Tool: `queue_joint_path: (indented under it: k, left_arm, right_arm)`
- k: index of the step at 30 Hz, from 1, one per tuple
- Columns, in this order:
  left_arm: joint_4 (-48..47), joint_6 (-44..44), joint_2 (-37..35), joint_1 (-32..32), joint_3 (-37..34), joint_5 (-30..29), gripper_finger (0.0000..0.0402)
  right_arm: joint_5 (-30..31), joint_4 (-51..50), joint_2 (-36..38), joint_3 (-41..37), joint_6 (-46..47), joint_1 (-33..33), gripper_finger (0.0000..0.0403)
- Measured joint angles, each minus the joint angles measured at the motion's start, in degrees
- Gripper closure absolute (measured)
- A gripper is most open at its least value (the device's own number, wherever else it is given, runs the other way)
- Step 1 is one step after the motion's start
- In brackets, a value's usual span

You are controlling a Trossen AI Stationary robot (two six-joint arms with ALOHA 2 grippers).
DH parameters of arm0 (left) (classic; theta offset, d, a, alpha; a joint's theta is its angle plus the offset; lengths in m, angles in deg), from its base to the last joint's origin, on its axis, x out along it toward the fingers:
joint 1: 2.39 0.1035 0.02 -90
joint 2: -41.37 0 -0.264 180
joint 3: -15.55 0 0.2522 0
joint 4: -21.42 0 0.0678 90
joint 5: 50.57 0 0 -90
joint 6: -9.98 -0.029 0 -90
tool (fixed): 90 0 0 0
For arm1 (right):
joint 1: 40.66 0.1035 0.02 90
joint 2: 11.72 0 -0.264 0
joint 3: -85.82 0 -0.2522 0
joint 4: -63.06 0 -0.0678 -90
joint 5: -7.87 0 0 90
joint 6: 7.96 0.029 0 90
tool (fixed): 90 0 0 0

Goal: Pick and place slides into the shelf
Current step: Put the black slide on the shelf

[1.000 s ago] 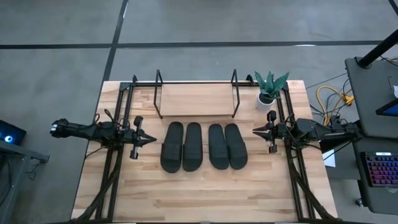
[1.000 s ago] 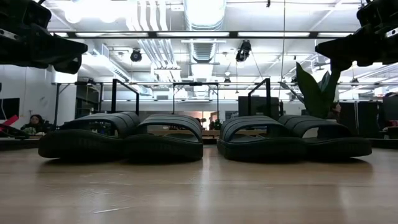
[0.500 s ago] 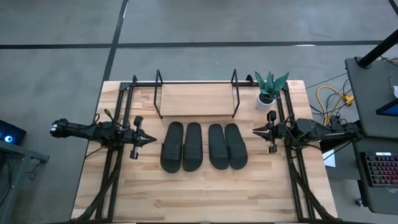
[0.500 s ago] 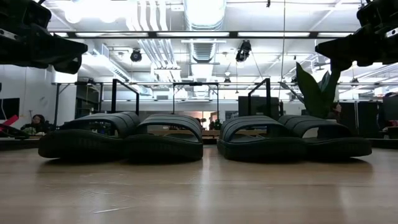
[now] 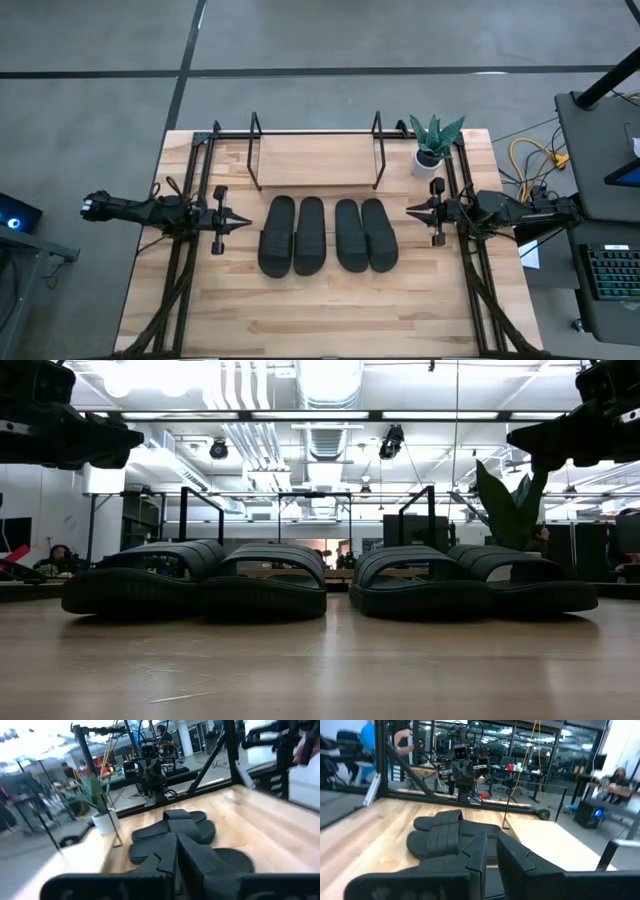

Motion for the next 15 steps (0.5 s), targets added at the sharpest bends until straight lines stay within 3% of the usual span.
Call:
queue_joint_path:
  k: [10, 15]
  left_arm:
    - [1.10, -2.70, 0.01, 0.00, 0.00, -0.22, 0.0402]
    - [15.69, -2.72, 0.63, 0.00, 0.00, -2.00, 0.0402]
  right_arm:
    - [0.01, -0.01, -0.01, 0.02, -3.57, -0.01, 0.0371]
    - [0.28, 3.17, -0.02, 0.02, -8.60, -0.01, 0.0371]
